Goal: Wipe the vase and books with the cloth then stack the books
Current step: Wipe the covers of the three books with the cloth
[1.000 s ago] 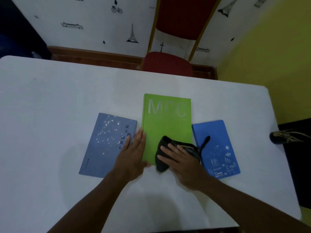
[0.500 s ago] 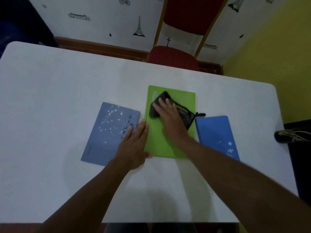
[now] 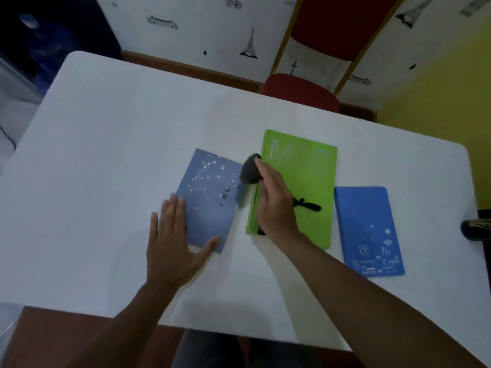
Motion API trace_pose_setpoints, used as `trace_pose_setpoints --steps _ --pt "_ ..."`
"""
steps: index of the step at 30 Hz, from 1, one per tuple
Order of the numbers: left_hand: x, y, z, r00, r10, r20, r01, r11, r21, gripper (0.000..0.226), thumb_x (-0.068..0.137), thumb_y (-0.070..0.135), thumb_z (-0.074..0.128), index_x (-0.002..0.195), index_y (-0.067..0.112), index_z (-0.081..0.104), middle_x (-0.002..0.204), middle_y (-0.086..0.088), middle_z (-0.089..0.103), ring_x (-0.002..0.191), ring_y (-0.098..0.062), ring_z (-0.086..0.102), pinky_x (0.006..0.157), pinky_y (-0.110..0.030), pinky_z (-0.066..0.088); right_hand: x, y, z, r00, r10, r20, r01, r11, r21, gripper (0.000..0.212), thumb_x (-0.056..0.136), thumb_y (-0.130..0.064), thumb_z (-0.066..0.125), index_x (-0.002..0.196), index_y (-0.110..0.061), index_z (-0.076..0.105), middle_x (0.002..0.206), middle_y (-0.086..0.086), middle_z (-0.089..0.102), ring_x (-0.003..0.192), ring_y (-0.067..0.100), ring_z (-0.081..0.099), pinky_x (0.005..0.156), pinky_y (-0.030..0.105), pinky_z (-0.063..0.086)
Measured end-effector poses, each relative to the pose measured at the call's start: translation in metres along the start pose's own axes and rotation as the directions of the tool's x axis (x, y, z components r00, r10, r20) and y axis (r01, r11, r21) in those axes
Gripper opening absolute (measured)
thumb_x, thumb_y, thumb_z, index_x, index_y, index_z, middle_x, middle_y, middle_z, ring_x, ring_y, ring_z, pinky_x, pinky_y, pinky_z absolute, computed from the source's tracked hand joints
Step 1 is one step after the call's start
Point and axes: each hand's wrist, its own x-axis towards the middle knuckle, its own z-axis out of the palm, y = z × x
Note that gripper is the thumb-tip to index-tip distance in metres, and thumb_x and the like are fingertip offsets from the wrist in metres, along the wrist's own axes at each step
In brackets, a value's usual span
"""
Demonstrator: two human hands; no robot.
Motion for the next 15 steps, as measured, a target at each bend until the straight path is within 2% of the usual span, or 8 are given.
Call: trace_pose_setpoints --steps 4,6,7,9,12,14,15 --pt "-0.013 -0.015 0.006 0.99 -0.138 0.007 0.138 0.989 -0.044 0.124 0.072 0.086 0.054 0.161 0.016 0.004 0.17 -0.005 0.007 0.157 -0.022 0.006 0.126 -0.05 0.013 0.041 -0.024 0.05 0.986 -0.011 0.167 0.022 0.998 -0.064 0.054 0.105 0.002 0.042 0.156 -0.015 0.038 0.161 0.01 0.041 0.156 0.033 0.023 0.126 0.055 0.022" --pt "-0.014 -0.019 0.01 0.987 -0.16 0.014 0.161 0.985 -0.058 0.126 0.07 0.088 0.054 0.161 0.016 0.005 0.17 -0.004 0.008 0.157 -0.022 0.006 0.127 -0.05 0.012 0.05 -0.029 0.072 0.963 0.017 0.27 0.012 0.994 -0.105 0.055 0.107 -0.005 0.042 0.16 -0.016 0.03 0.165 0.013 0.033 0.156 0.034 0.017 0.126 0.057 0.015" --pt "-0.013 -0.021 0.011 0.987 -0.161 0.018 0.162 0.985 -0.057 0.126 0.069 0.089 0.054 0.161 0.016 0.005 0.17 -0.004 0.009 0.157 -0.022 0.006 0.127 -0.049 0.012 0.049 -0.03 0.081 0.953 -0.019 0.302 0.064 0.988 -0.14 0.054 0.108 -0.008 0.043 0.16 -0.012 0.03 0.164 0.015 0.033 0.156 0.036 0.019 0.125 0.059 0.016" --pt "-0.013 -0.024 0.013 0.988 -0.154 0.019 0.155 0.987 -0.039 0.128 0.069 0.089 0.054 0.161 0.014 0.005 0.17 -0.005 0.009 0.157 -0.021 0.006 0.127 -0.049 0.012 0.036 -0.029 0.097 0.921 -0.184 0.344 0.259 0.948 -0.187 0.05 0.105 -0.009 0.048 0.154 -0.003 0.039 0.161 0.015 0.041 0.153 0.039 0.029 0.122 0.063 0.021" --pt "-0.012 -0.027 0.014 0.99 -0.139 0.015 0.139 0.99 -0.011 0.127 0.072 0.088 0.052 0.161 0.012 0.005 0.17 -0.006 0.007 0.157 -0.02 0.005 0.127 -0.049 0.013 0.012 -0.017 0.094 0.773 -0.409 0.485 0.517 0.849 -0.107 0.046 0.103 -0.013 0.051 0.148 -0.005 0.051 0.157 0.011 0.048 0.15 0.033 0.037 0.124 0.055 0.024" --pt "-0.012 -0.028 0.014 0.99 -0.14 0.019 0.14 0.99 -0.017 0.125 0.073 0.089 0.05 0.161 0.012 0.005 0.17 -0.005 0.007 0.157 -0.02 0.004 0.126 -0.049 0.013 0.011 -0.006 0.075 0.675 -0.497 0.545 0.617 0.785 -0.048 0.044 0.103 -0.016 0.054 0.145 -0.008 0.055 0.155 0.009 0.051 0.149 0.03 0.039 0.126 0.049 0.023" --pt "-0.012 -0.027 0.014 0.99 -0.141 0.02 0.141 0.99 -0.02 0.125 0.074 0.089 0.048 0.161 0.012 0.004 0.17 -0.005 0.007 0.157 -0.02 0.004 0.127 -0.049 0.012 0.017 0.001 0.065 0.651 -0.514 0.558 0.64 0.767 -0.04 0.043 0.102 -0.017 0.057 0.145 -0.01 0.057 0.155 0.008 0.051 0.15 0.029 0.039 0.127 0.047 0.022"
